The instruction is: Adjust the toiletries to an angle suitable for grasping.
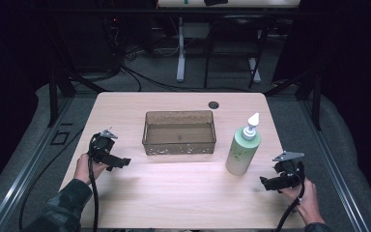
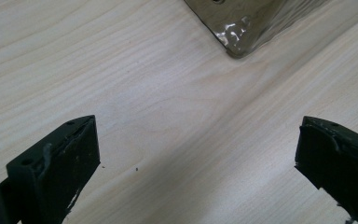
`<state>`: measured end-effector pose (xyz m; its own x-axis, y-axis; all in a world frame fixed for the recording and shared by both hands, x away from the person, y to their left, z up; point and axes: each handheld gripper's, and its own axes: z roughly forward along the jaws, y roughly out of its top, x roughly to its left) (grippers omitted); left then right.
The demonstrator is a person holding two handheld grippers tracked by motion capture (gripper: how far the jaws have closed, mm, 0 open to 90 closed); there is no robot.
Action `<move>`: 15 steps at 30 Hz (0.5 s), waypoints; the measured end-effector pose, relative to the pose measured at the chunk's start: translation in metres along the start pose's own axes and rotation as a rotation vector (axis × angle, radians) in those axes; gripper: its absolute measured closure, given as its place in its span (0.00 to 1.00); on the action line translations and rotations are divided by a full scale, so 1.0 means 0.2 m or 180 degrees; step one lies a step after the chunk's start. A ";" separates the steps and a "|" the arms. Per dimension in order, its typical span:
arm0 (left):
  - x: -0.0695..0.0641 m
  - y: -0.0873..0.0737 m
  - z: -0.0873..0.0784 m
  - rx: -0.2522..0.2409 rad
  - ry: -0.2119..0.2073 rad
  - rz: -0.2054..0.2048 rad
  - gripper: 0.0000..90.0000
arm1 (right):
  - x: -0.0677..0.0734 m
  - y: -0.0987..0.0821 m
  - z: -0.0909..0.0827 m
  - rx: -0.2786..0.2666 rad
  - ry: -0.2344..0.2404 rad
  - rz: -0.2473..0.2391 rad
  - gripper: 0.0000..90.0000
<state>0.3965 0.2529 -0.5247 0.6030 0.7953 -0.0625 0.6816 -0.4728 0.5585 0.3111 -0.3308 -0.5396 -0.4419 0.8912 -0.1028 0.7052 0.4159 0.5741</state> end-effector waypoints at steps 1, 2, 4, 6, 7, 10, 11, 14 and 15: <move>0.00 0.00 0.00 -0.0004 0.0006 0.0002 0.00 | 0.00 0.00 0.00 -0.0020 0.0011 -0.0014 0.00; 0.00 0.00 0.00 0.0009 0.0000 -0.0002 0.00 | 0.00 0.00 -0.01 -0.0032 0.0025 -0.0012 0.00; 0.00 0.01 0.01 0.0010 0.0001 0.0013 0.00 | 0.01 0.01 -0.03 -0.0061 0.0048 -0.0021 0.00; -0.01 0.01 0.01 0.0022 -0.0004 0.0031 0.00 | 0.02 0.02 -0.04 -0.0084 0.0075 -0.0057 0.00; -0.01 0.01 0.01 0.0029 -0.0001 0.0034 0.00 | 0.03 0.02 -0.04 -0.0103 0.0087 -0.0078 0.00; -0.01 0.00 0.01 0.0031 -0.0013 0.0038 0.00 | 0.06 0.05 -0.07 -0.0182 0.0135 -0.0135 0.00; -0.01 0.00 0.01 0.0031 -0.0013 0.0038 0.00 | 0.06 0.05 -0.07 -0.0182 0.0135 -0.0135 0.00; 0.00 0.00 0.01 0.0040 -0.0011 0.0039 0.00 | 0.09 0.09 -0.09 -0.0279 0.0173 -0.0184 0.00; 0.00 0.00 0.01 0.0045 -0.0010 0.0039 0.00 | 0.09 0.09 -0.10 -0.0289 0.0181 -0.0185 0.00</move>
<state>0.3979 0.2509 -0.5263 0.6126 0.7883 -0.0582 0.6799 -0.4879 0.5474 0.3051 -0.3108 -0.5150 -0.5130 0.8533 -0.0933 0.6257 0.4462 0.6399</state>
